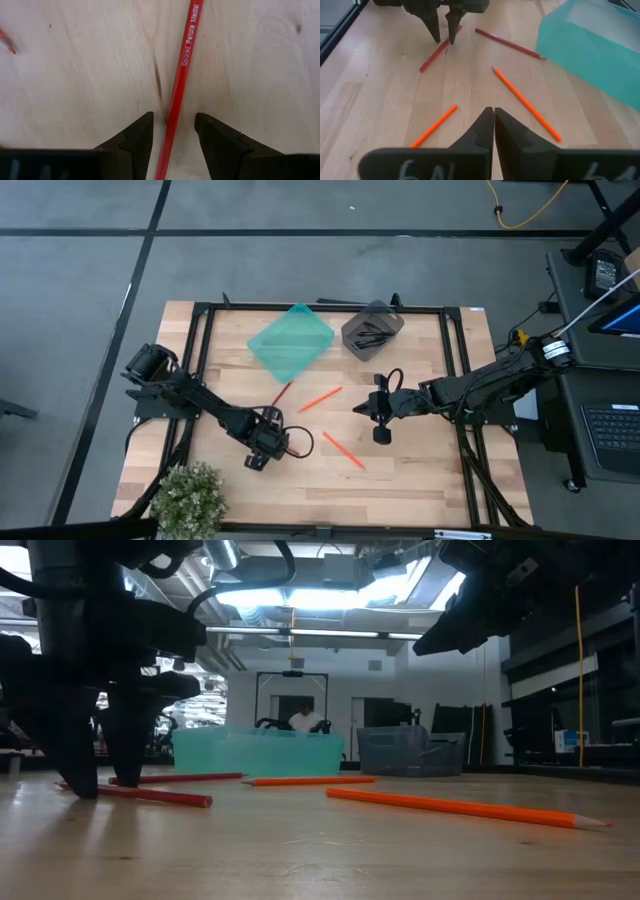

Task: Sort pens & pencils
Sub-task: Put the bottom red pencil into the green bin

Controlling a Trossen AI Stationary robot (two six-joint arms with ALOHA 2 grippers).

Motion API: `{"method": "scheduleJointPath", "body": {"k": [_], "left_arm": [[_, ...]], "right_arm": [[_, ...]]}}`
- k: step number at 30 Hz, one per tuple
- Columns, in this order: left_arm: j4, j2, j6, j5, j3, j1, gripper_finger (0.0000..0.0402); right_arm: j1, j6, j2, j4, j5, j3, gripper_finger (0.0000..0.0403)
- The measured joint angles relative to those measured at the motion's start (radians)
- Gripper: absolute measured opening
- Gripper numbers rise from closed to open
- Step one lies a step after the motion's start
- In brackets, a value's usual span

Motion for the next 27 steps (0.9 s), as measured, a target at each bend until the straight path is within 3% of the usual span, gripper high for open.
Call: {"method": "scheduleJointPath", "body": {"k": [14, 27], "left_arm": [[0.007, 0.000, -0.010, 0.090, -0.002, 0.049, 0.0115], [0.010, 0.000, -0.043, 0.098, -0.002, 0.058, 0.0069]], "right_arm": [[0.000, 0.000, 0.000, 0.004, 0.000, 0.000, 0.0016], [0.000, -0.004, 0.000, 0.003, 0.000, 0.000, 0.0017]]}}
